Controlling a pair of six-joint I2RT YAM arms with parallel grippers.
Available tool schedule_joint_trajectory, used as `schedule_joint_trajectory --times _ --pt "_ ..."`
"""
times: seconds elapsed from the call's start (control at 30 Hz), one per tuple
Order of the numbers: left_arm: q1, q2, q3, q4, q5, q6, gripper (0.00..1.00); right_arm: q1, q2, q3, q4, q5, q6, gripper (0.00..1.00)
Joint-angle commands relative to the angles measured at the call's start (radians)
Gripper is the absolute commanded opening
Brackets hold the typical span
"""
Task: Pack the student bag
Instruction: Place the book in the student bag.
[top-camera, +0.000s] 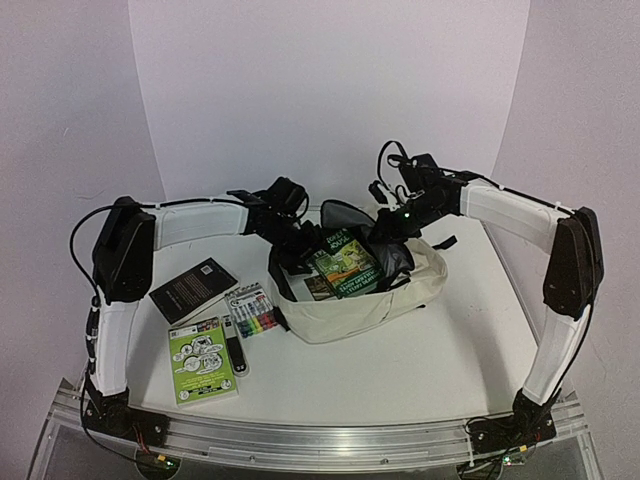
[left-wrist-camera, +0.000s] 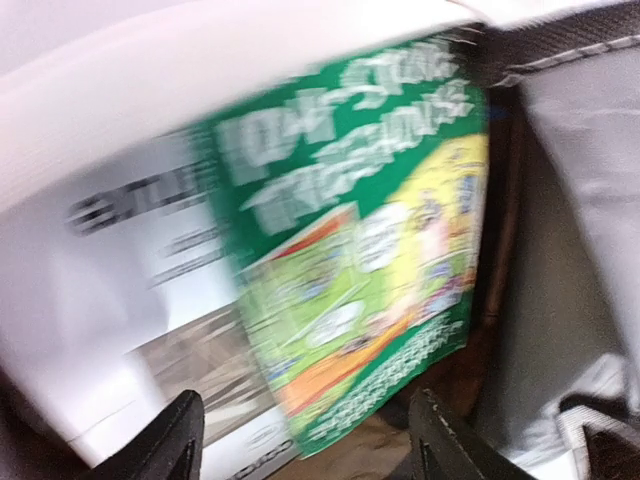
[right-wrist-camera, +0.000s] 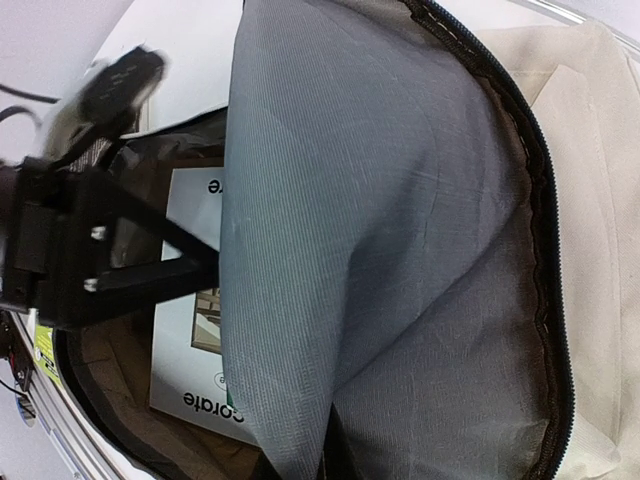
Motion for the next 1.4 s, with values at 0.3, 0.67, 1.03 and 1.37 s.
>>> schedule_joint_trajectory --times 0.3,0.67,1.03,1.37 --pt "-0.002 0.170 0.190 -0.039 -0.014 0.055 0.60 -0.005 -0.077 -0.008 0.052 -0.056 -0.031 0.00" --pt "-0.032 0.365 0.456 0.089 0.151 0.107 0.46 -0.012 -0.054 -0.006 0.052 -0.016 -0.055 0.00" --pt "-0.020 0.097 0.230 0.131 0.207 0.280 0.77 -0.163 0.045 0.014 0.056 0.034 -0.063 0.00" --pt "0.014 -0.363 -0.250 -0.071 -0.065 0.181 0.93 -0.255 0.032 -0.015 0.064 0.095 -0.089 0.01"
